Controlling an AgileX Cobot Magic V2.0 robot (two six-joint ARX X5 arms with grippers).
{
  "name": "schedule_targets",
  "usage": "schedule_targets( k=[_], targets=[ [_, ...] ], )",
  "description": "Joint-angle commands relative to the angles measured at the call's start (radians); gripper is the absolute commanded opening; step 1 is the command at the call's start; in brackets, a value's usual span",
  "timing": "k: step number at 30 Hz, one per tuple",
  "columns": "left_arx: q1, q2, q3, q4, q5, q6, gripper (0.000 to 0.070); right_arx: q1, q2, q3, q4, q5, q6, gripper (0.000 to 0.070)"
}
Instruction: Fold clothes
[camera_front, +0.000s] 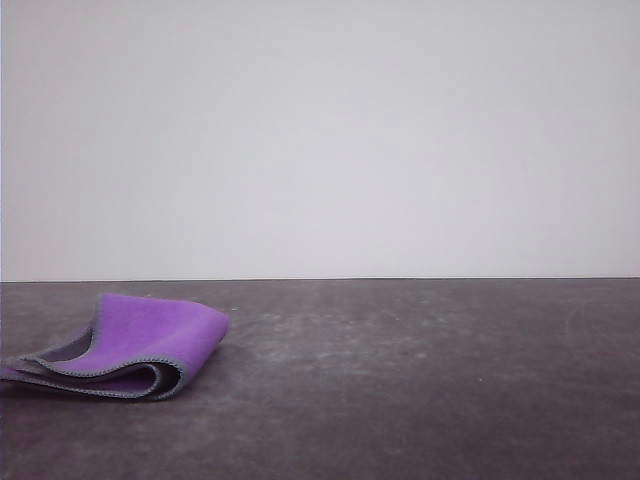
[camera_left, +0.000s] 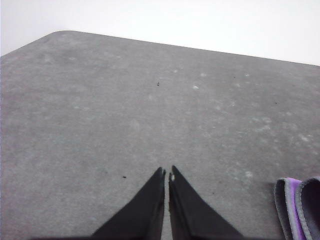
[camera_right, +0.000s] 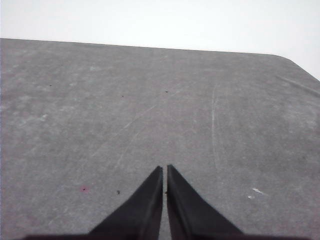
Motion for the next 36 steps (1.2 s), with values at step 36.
schedule_targets(
  k=[36],
  targets=[
    [-0.002,0.000,-0.012,-0.021,-0.004,-0.008,0.0004,0.000,-0.001,-0.005,0.011,0.003,0.003,0.0010]
  ],
)
